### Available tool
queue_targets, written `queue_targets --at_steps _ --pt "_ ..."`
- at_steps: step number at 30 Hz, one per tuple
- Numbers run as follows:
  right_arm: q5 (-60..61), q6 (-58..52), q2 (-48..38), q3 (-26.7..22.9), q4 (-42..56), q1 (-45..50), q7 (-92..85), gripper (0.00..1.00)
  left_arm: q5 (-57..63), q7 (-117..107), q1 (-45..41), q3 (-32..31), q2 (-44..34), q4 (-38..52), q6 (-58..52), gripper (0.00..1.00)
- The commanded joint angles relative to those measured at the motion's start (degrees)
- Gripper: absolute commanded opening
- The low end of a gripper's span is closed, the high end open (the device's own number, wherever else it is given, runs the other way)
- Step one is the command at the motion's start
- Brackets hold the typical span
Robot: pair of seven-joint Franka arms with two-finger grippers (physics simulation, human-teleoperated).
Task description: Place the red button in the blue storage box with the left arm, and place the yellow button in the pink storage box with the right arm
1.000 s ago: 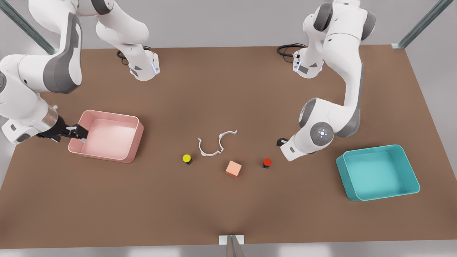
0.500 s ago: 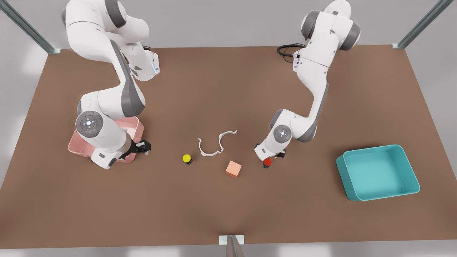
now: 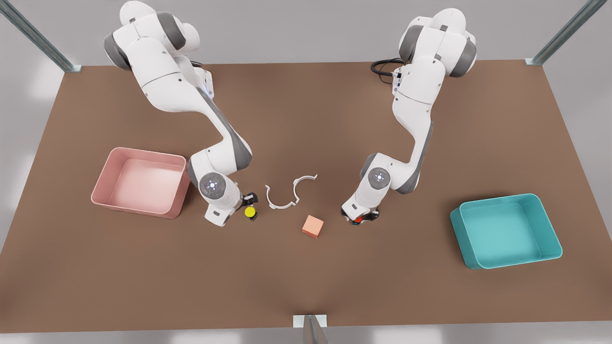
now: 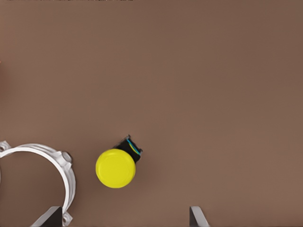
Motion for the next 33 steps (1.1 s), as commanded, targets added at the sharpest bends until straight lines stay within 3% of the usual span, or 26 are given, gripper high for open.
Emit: queue_targets --at_steps 1,3,6,8,11,15,16,18,21,22,23,27,29,31,33 --pt "0.1 8.3 0.6 0.4 -0.8 0.0 8.0 1.0 0.1 -2.7 0.0 0.0 0.0 0.0 2.3 0.58" --pt "0.1 10.7 1.0 0.8 -2.2 -0.1 8.0 1.0 0.1 -2.8 0.0 0.1 0.1 0.0 2.3 0.52" --pt "0.2 14.2 2.2 1.1 -4.3 -0.6 8.0 1.0 0.1 -2.9 0.3 0.8 -0.9 0.2 2.3 0.52" --pt "0.1 18.5 3.7 1.2 -3.9 -0.9 7.6 1.0 0.0 -2.9 0.9 2.9 -6.2 0.2 -0.9 0.53" --pt "0.1 20.2 5.0 1.2 -4.1 -0.5 8.0 1.0 -0.4 15.1 11.8 2.6 -15.1 0.6 -17.9 0.53" --pt "0.0 21.7 6.2 1.2 -4.7 -0.7 7.3 1.0 -3.5 41.6 23.8 2.7 -16.8 1.7 -24.0 0.5" --pt "0.0 22.9 6.3 1.2 -5.4 -0.6 7.3 0.97 -3.5 46.6 26.6 2.7 -16.5 2.4 -24.0 0.49" --pt "0.0 23.5 6.2 1.2 -5.7 -0.8 7.3 0.72 -3.5 54.4 30.9 2.7 -14.3 4.9 -24.0 0.49" --pt "-0.1 23.5 6.2 1.2 -6.4 -0.8 7.3 0.64 -3.5 62.6 36.6 2.7 -10.1 10.0 -23.8 0.49" --pt "-0.1 23.6 6.2 1.2 -6.6 -0.8 7.3 0.64 -4.1 63.7 37.5 2.7 -9.5 10.3 -23.7 0.56" --pt "-0.1 23.6 6.2 1.2 -6.8 -0.8 7.3 0.64 -5.8 64.5 37.5 2.8 -9.2 10.1 -23.8 1.0" --pt "-0.1 23.6 6.2 1.2 -7.6 -0.8 7.3 0.64 -8.8 62.9 36.9 2.4 -8.7 10.0 -23.8 1.0" --pt "-0.1 23.6 6.2 1.2 -7.7 -0.8 7.3 0.58 -8.6 54.6 34.5 2.3 -10.1 10.1 -24.5 1.0" --pt "-0.1 23.5 5.8 1.2 -8.7 -0.3 7.3 0.6 -8.6 37.9 32.0 2.4 -15.1 10.1 -33.9 1.0" --pt "-0.1 23.4 5.8 1.3 -8.9 -0.3 7.3 0.65 -8.3 25.8 28.9 2.4 -20.1 10.2 -36.6 1.0"
